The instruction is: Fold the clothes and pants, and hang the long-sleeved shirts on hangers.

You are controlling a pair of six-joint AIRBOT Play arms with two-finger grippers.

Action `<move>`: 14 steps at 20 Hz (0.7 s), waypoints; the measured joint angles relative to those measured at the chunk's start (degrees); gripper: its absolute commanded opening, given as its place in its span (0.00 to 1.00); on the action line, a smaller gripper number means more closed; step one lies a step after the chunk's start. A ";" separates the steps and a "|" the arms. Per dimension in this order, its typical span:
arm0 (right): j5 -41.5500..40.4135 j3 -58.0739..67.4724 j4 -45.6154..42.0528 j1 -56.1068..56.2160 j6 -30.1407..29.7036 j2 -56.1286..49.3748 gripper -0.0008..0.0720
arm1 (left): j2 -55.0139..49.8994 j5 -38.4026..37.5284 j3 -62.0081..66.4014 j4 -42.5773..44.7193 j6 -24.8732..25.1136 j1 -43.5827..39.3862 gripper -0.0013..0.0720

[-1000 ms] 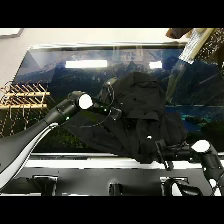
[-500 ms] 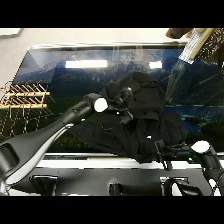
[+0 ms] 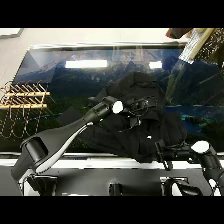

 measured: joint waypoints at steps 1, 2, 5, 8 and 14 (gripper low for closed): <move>-0.02 0.00 -0.13 0.00 -0.02 0.00 0.05 | -0.50 1.14 0.20 -0.04 0.90 -0.24 0.83; -0.11 0.00 -0.20 0.00 -0.22 0.00 0.05 | -0.98 2.36 0.35 -0.26 1.70 -0.50 0.83; -0.11 0.00 -0.35 0.00 -0.44 0.00 0.05 | -2.40 6.19 0.59 -1.07 2.89 -1.36 0.83; -0.11 0.00 -0.37 0.00 -0.50 0.00 0.05 | -3.82 8.57 0.66 -1.92 3.34 -2.05 0.83; -0.09 0.00 -0.52 0.00 -0.61 0.00 0.05 | -5.92 12.76 0.70 -2.54 2.54 -2.47 0.05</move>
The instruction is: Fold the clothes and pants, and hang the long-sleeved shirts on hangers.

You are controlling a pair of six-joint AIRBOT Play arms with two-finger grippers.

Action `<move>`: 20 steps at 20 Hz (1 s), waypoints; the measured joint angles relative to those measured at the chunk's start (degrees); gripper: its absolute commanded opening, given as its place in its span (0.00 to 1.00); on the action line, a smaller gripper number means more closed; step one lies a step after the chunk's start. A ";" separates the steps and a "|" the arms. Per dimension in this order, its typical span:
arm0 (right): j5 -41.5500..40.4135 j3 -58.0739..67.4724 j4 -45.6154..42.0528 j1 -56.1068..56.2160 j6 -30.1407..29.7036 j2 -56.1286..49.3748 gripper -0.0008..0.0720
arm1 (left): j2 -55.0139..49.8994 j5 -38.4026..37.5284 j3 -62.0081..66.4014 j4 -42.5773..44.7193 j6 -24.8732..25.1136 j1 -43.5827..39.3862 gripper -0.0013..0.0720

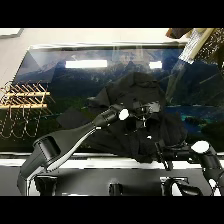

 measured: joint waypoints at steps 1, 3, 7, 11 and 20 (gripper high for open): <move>0.00 0.00 0.00 0.00 0.02 0.00 0.05 | -0.17 1.07 0.00 -0.09 -0.61 0.00 0.05; 0.07 0.02 0.00 0.00 -0.02 0.02 0.05 | -0.28 2.89 0.11 -0.20 -1.25 0.00 0.05; 0.39 3.69 -1.55 0.00 -3.06 0.02 0.05 | 0.79 3.72 3.32 -0.04 -8.48 1.18 0.05; 0.37 18.38 -5.77 0.00 -5.01 -1.99 0.05 | 2.80 0.02 12.57 3.80 -19.04 4.31 0.04; 4.07 68.30 -2.34 0.00 -14.49 -24.02 0.05 | 17.92 -2.19 15.52 14.12 -42.51 13.42 0.04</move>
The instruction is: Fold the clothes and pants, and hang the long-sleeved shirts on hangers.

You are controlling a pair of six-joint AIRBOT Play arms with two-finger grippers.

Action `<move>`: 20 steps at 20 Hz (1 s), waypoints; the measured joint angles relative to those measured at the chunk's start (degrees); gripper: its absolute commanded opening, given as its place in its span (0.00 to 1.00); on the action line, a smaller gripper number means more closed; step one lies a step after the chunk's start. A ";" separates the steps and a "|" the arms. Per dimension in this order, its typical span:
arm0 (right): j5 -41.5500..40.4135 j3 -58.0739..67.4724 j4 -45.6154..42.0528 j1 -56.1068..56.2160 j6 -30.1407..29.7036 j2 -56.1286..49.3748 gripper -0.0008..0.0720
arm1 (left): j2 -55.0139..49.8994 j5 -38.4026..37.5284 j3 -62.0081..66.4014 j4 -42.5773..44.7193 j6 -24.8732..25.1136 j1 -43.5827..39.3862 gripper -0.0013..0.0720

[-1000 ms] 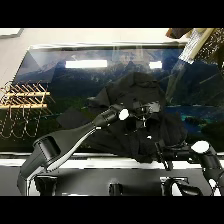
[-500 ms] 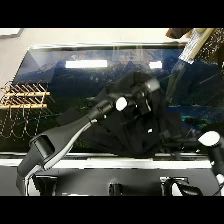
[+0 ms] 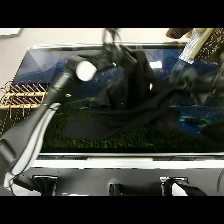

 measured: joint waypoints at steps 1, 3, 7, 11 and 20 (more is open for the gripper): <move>-0.02 5.03 1.51 0.00 -1.40 -2.01 0.05 | 1.77 -0.13 -0.02 0.94 -1.66 1.05 0.04; -0.46 14.36 4.48 0.00 -3.87 -5.20 0.05 | 5.55 -0.07 0.00 2.73 -3.91 3.15 0.04; -4.35 26.49 9.53 0.00 -9.94 -7.72 0.05 | 13.20 -0.15 0.00 6.19 -5.95 6.56 0.04; -8.39 30.34 18.88 0.00 -16.52 -7.93 0.05 | 19.89 -0.17 0.00 7.43 -6.91 7.82 0.04; -13.27 31.65 26.69 0.00 -22.88 -2.84 0.05 | 28.89 -10.21 -0.22 8.07 -15.74 8.35 0.04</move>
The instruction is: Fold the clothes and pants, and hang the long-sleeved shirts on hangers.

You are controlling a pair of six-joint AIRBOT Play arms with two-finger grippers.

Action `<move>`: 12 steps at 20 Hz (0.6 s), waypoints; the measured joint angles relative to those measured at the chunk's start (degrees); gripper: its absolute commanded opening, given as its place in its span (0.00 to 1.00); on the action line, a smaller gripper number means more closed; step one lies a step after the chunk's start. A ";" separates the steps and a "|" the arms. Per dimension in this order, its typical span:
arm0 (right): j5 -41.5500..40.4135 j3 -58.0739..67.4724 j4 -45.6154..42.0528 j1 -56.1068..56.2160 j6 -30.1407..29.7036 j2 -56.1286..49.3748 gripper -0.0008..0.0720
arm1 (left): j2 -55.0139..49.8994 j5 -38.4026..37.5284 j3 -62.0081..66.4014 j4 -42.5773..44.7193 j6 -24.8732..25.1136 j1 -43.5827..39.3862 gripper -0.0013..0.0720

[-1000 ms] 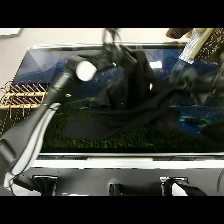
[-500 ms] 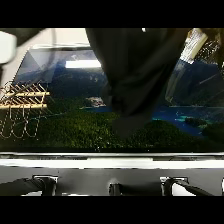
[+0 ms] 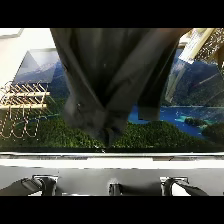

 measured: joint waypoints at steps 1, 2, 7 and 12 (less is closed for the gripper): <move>0.50 0.02 -1.14 0.00 0.79 0.42 0.05 | 0.24 -3.34 -0.55 0.07 -2.58 0.00 0.04; 1.31 0.02 -2.71 0.22 1.57 0.68 0.05 | 0.42 -6.54 -1.40 0.07 -5.27 0.00 0.04; 8.15 0.00 -23.17 10.19 7.13 1.20 0.05 | -0.22 -21.16 -7.98 0.13 -18.93 -0.02 0.04; 12.85 -0.02 -48.52 22.99 12.74 1.64 0.05 | -0.55 -23.93 -11.10 -0.09 -23.26 -0.17 0.05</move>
